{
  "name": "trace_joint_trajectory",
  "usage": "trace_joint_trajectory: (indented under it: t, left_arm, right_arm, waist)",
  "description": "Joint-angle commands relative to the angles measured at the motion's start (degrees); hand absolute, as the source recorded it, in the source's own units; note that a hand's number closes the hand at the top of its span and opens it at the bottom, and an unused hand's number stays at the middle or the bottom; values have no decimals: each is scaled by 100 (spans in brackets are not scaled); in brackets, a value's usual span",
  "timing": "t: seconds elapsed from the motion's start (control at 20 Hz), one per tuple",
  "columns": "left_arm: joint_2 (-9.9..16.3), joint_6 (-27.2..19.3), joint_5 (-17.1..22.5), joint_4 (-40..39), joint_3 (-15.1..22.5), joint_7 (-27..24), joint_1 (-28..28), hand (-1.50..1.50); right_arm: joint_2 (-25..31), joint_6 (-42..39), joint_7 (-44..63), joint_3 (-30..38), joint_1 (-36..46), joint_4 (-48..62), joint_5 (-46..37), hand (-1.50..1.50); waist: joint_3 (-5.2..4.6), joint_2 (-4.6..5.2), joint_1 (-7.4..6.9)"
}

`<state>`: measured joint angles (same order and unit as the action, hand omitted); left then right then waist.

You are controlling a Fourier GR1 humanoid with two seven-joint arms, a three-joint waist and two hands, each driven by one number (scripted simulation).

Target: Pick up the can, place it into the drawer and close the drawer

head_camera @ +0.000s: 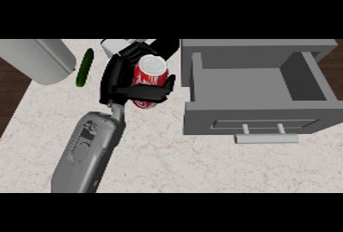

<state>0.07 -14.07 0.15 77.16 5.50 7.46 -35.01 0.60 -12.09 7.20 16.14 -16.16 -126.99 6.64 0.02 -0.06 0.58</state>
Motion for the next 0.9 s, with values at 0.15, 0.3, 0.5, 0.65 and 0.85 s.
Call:
trace_joint_trajectory:
  t: [0.15, 0.3, 0.5, 0.65, 0.85]
  left_arm:
    - [-7, -925, 21, -427, 524, 703, -1558, 150]
    - [-7, -739, 134, -981, 222, 626, -2005, 150]
    - [-7, -1149, 109, -1131, 589, 1085, -2603, 150]
    - [-7, -1691, 470, -1787, 866, 932, -3044, 150]
    - [-7, -1665, 783, -2193, 971, 689, -3348, 150]
  right_arm:
    - [-52, 100, -12, -124, 133, 63, -173, -150]
    - [-55, -96, -461, -63, -496, -36, 46, -150]
    - [-55, 158, -157, -228, 12, 90, -302, -150]
    - [0, -59, -287, -73, -113, 102, -71, -150]
    - [-55, -4, -263, -175, -250, 16, -76, -150]
  waist:
    - [1, 10, 35]
    - [1, 11, 68]
    - [0, 11, 26]
    - [2, 18, 100]
    - [2, 19, 104]
